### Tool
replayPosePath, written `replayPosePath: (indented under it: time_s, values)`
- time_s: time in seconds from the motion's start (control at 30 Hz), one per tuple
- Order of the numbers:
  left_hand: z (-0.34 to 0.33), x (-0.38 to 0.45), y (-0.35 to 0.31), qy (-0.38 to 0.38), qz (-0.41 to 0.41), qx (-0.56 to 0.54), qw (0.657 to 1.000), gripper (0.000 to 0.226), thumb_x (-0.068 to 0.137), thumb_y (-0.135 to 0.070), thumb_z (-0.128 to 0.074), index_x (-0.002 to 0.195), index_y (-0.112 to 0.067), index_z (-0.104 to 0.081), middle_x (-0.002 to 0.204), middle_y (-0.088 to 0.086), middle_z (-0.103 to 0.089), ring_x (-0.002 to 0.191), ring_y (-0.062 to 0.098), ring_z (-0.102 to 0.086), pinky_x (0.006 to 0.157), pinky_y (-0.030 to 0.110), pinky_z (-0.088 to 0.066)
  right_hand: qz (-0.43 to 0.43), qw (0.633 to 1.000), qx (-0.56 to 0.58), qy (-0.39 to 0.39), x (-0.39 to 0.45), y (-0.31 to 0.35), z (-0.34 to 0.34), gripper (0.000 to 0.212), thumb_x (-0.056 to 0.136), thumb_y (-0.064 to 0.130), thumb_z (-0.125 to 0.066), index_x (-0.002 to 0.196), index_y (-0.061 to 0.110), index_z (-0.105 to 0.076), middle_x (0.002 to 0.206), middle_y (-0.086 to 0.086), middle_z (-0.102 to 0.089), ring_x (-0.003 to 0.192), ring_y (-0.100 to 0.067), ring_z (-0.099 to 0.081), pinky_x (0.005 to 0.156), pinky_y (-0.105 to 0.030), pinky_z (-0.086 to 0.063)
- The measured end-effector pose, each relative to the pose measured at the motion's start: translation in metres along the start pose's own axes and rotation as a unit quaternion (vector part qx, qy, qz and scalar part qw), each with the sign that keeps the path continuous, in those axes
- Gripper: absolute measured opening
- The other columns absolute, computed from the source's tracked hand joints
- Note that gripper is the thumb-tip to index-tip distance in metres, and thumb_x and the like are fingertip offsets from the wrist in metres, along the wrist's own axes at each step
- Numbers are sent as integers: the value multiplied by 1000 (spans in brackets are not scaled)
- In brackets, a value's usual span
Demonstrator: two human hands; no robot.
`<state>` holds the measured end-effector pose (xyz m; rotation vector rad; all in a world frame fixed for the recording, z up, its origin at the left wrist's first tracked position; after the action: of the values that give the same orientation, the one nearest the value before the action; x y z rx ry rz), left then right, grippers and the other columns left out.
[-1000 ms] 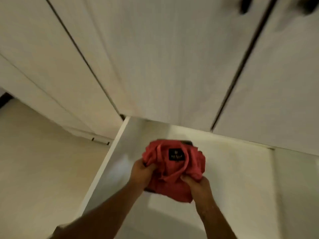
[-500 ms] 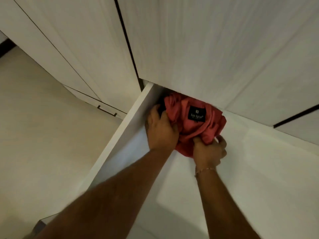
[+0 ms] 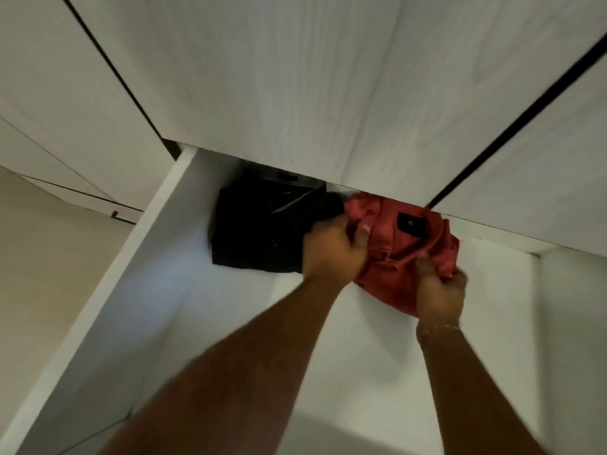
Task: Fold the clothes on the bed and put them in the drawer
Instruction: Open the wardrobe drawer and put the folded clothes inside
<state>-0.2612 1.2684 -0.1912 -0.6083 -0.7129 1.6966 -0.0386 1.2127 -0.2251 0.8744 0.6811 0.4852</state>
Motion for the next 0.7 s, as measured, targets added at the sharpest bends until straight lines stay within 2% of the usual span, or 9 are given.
replayPosePath:
  time_s: [0.03,0.1,0.17,0.2,0.27,0.37,0.5,0.63,0.7]
  values:
    - [10,-3,8,-60,-23,54,996,50,94,-51,-48,123,-18,-70,122,10,-70,115,33,-61,93,42,-45,37,997,-47,-43,-2,3,0,90,76,71,-61,144,13,-52,143,-17,-55,134,-41,-50,108,-56,-43]
    - [28,-12,32,-119,-26,129,984,62,94,-55,-45,146,-24,-55,154,10,-48,142,33,-39,108,50,-31,216,960,-169,-63,-19,18,-10,89,86,69,-50,156,16,-39,161,-15,-37,147,-39,-34,117,-59,-30]
    - [29,-8,67,-42,-28,197,979,77,95,-68,-39,163,-34,-28,173,12,-13,159,35,-7,121,63,-9,342,895,-285,8,-36,21,-35,80,93,65,-47,161,27,-32,170,-10,-22,155,-37,-21,120,-62,-17]
    - [25,-3,87,16,-40,233,971,84,92,-76,-36,165,-39,-15,175,9,4,160,35,9,120,69,2,354,871,-336,50,-33,12,-49,78,93,67,-44,162,33,-28,172,-6,-15,157,-37,-13,120,-68,-12]
    - [17,11,117,95,-77,284,951,96,86,-86,-35,165,-44,0,172,4,23,157,34,27,118,77,7,331,841,-413,107,-13,-10,-67,78,94,74,-35,162,40,-21,174,0,-5,159,-38,0,116,-79,-9]
    - [20,22,134,93,-116,329,932,98,85,-87,-37,165,-44,1,172,3,25,157,35,26,116,80,-1,341,813,-451,137,5,-24,-74,80,92,80,-26,162,43,-15,174,2,-2,159,-40,1,114,-81,-10]
    - [16,19,134,59,-114,344,930,96,87,-86,-33,165,-42,0,173,5,21,158,36,23,117,79,0,363,803,-446,157,8,-29,-69,83,89,84,-26,162,46,-12,174,7,2,160,-36,6,116,-79,-3]
    - [17,25,124,122,-73,342,929,97,84,-85,-30,165,-42,0,173,3,23,157,35,26,119,76,4,333,802,-454,199,4,-22,-65,91,84,89,-21,161,49,6,171,12,22,158,-30,22,117,-77,2]
    - [32,16,103,120,-63,310,941,95,84,-81,-33,165,-35,-14,175,7,9,159,33,18,120,73,6,326,826,-425,174,-21,-9,-45,94,86,88,-25,163,44,7,171,9,25,156,-25,27,118,-71,5]
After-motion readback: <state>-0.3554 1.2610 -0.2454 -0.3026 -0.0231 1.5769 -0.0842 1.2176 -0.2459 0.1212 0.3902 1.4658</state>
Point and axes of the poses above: each hand's wrist, its own x-axis towards the middle knuckle, its own z-axis out of the back of the hand, y = z × x, the point moved 6 cm from there along x, towards the middle knuckle
